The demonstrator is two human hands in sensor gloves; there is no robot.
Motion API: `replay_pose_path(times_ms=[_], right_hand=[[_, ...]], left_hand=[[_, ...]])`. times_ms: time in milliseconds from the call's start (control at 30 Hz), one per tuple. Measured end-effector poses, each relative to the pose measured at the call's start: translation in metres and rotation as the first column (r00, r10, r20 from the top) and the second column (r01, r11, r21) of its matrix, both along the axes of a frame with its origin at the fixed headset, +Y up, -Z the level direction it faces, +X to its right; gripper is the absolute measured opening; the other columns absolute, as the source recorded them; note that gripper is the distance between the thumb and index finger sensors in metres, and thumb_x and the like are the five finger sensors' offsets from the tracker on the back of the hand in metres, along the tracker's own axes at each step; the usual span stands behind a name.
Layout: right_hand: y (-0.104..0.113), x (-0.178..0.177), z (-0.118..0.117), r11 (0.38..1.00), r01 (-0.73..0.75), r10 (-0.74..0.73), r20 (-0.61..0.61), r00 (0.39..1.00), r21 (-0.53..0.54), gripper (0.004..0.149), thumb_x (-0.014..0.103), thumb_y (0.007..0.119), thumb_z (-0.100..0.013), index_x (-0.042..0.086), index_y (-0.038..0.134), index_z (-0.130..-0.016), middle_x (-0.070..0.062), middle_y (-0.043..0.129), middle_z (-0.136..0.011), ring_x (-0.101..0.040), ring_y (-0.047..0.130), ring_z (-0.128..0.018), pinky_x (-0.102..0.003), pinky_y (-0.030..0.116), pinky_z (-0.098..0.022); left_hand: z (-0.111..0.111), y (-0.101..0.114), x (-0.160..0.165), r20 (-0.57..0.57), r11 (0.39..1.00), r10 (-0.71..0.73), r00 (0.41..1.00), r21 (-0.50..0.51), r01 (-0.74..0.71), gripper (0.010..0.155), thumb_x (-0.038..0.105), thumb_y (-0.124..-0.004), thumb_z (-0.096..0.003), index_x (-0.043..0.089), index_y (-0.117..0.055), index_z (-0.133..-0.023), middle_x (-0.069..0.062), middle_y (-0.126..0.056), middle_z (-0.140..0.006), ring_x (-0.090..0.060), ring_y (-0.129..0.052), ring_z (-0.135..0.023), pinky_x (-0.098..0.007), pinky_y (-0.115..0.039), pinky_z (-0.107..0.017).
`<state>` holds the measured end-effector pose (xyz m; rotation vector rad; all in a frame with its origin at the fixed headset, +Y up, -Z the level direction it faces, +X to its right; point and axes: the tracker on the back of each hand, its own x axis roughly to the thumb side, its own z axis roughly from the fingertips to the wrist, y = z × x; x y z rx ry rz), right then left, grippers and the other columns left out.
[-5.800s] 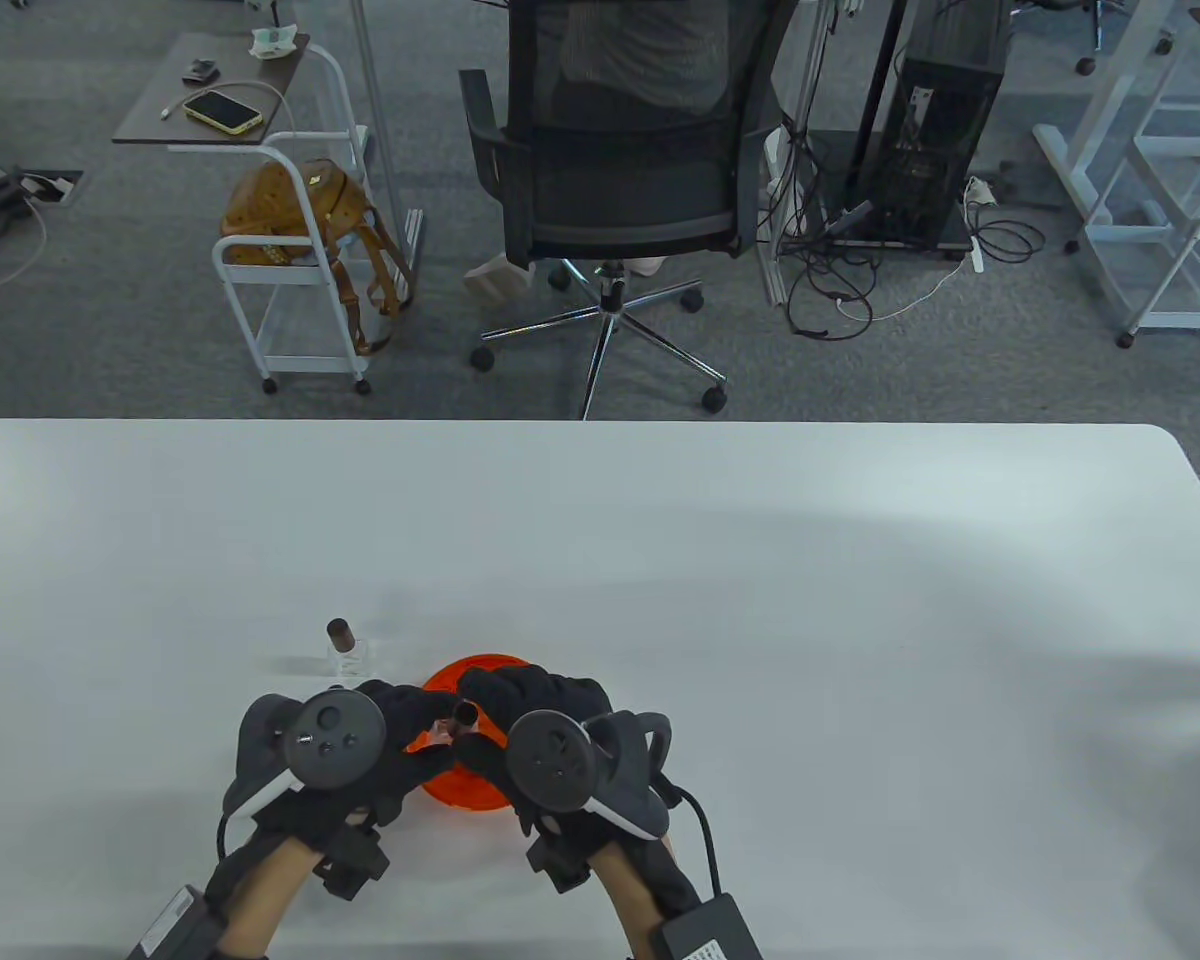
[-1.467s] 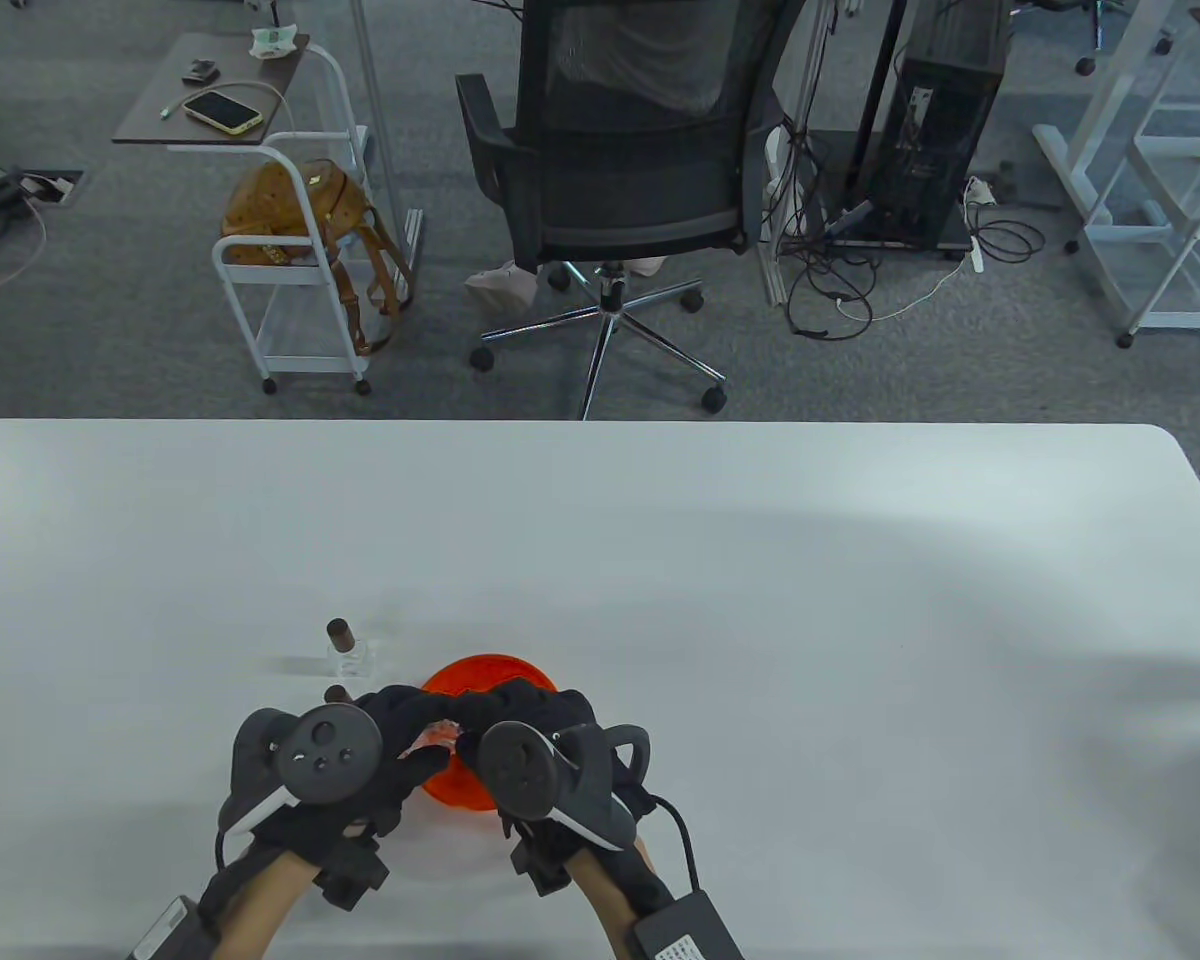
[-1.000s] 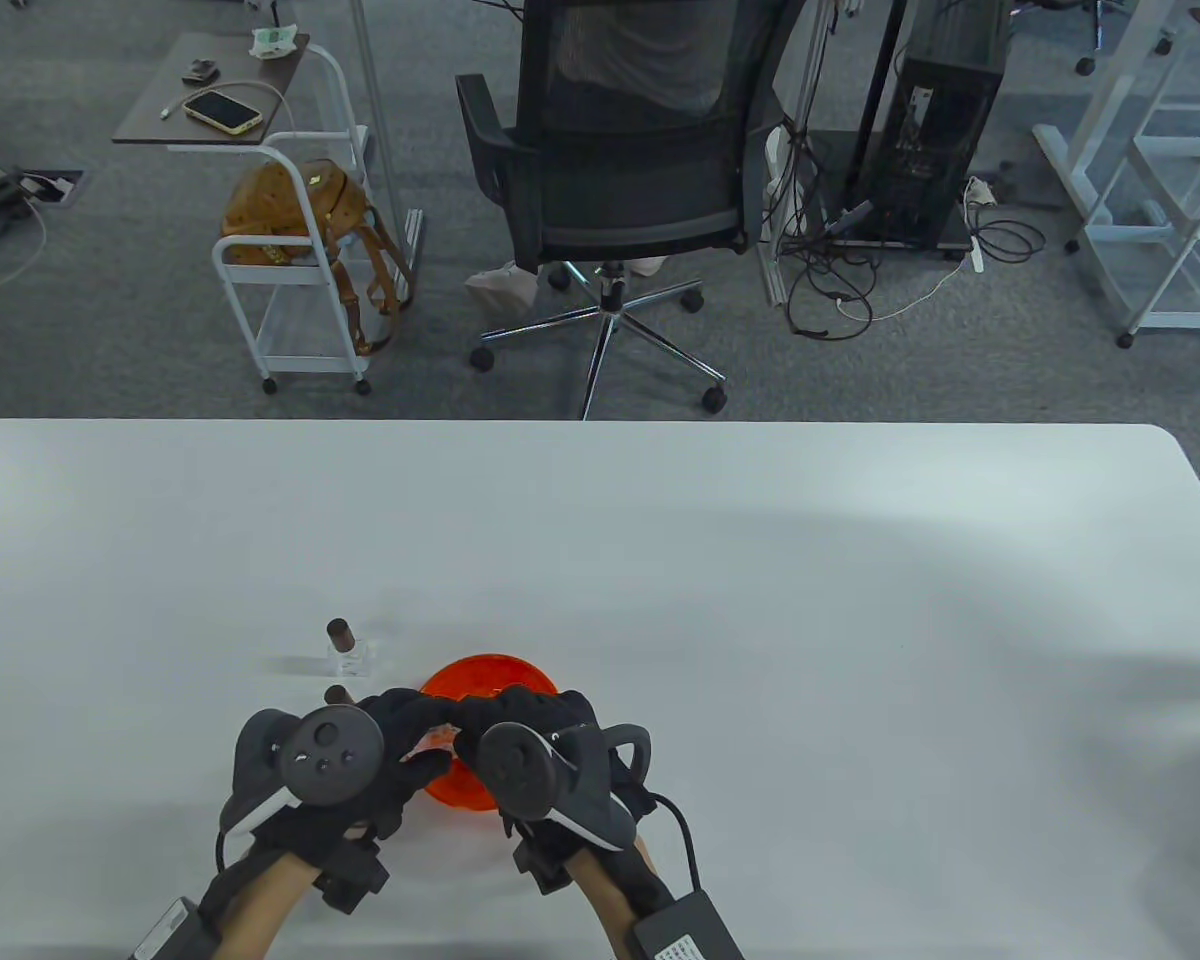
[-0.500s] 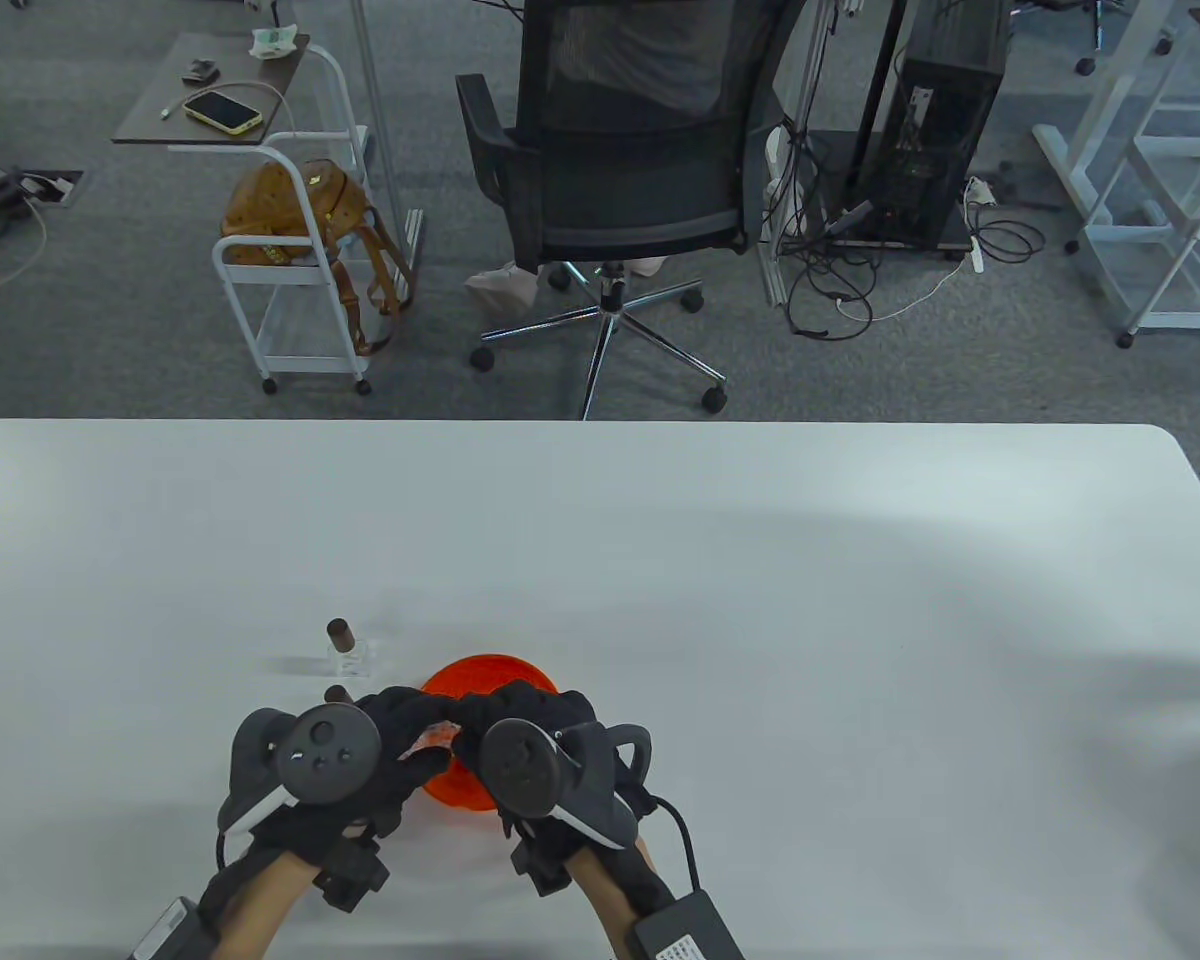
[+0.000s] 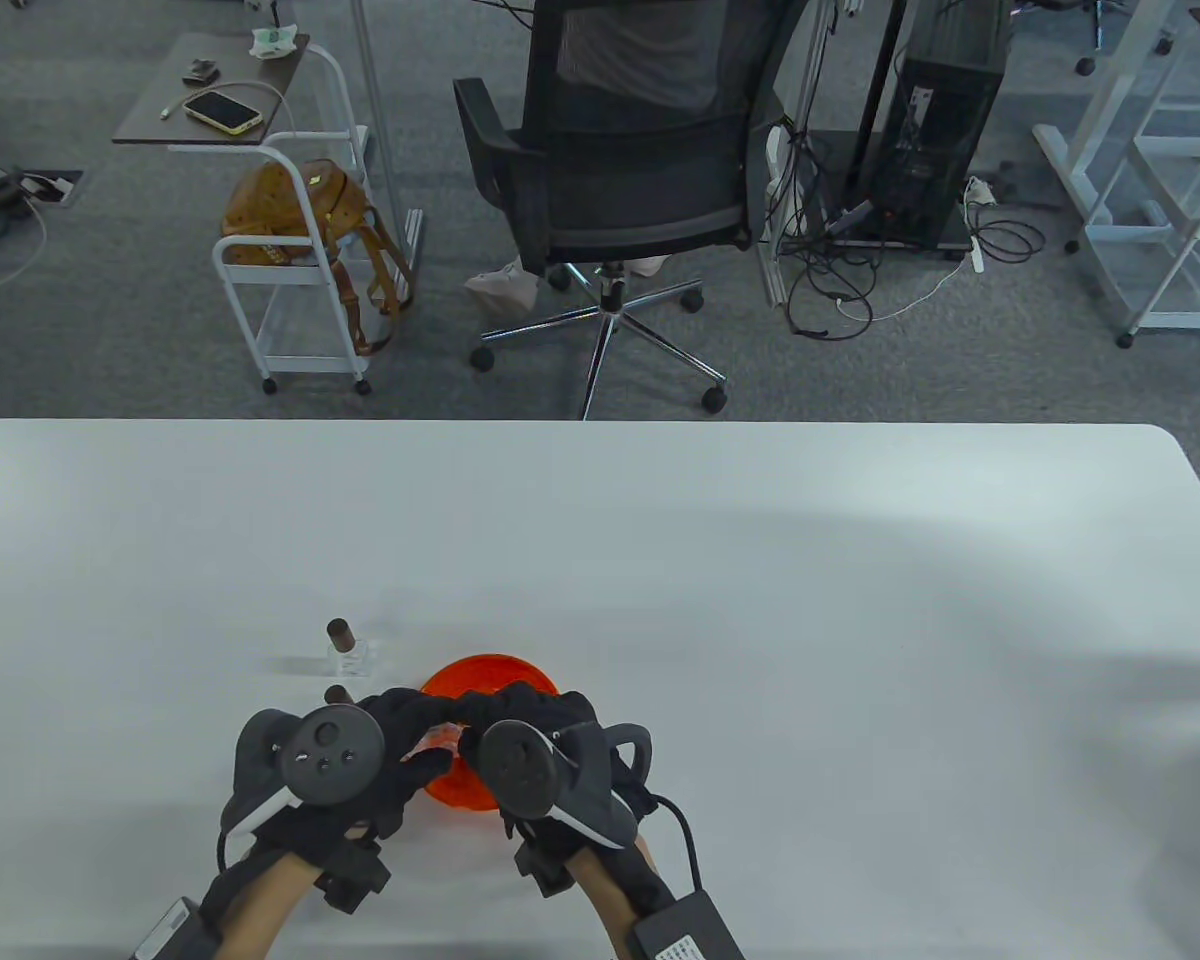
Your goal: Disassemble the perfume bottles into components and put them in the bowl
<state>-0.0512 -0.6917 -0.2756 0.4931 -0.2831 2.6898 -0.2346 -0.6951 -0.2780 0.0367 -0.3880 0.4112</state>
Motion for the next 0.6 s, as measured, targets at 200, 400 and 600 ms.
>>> replay_pose_path(times_ms=[200,400,600], right_hand=[[-0.0013,0.0011,-0.0014,1.0,-0.003,0.003,0.007,1.0,0.006,0.043,0.045,0.082,-0.035,0.034,0.086,-0.076,0.008,0.1,-0.062,-0.004,0.104,-0.034,-0.047,0.085,-0.052],[-0.0002,0.003,-0.0021,1.0,0.024,-0.024,0.004,1.0,-0.005,0.046,0.048,0.081,-0.034,0.034,0.084,-0.078,0.008,0.097,-0.068,-0.005,0.103,-0.039,-0.047,0.084,-0.053],[-0.0004,0.0036,-0.0021,0.999,0.02,-0.02,-0.015,1.0,-0.027,0.048,0.041,0.087,-0.034,0.033,0.081,-0.081,0.007,0.093,-0.077,-0.004,0.102,-0.042,-0.048,0.083,-0.055]], left_hand=[[0.0006,-0.0007,0.0006,0.012,1.0,0.002,1.0,-0.006,-0.002,0.054,0.038,-0.091,-0.041,0.021,-0.088,-0.092,-0.011,-0.097,-0.089,-0.03,-0.105,-0.069,-0.055,-0.076,-0.058],[0.0002,0.0004,-0.0009,0.006,1.0,0.015,1.0,-0.006,-0.015,0.054,0.038,-0.09,-0.0411,0.021,-0.088,-0.092,-0.01,-0.097,-0.089,-0.031,-0.105,-0.069,-0.055,-0.076,-0.058],[0.0008,0.0007,0.0023,0.006,1.0,-0.007,1.0,0.005,0.007,0.054,0.038,-0.09,-0.0413,0.021,-0.088,-0.092,-0.011,-0.096,-0.089,-0.031,-0.105,-0.069,-0.055,-0.076,-0.058]])
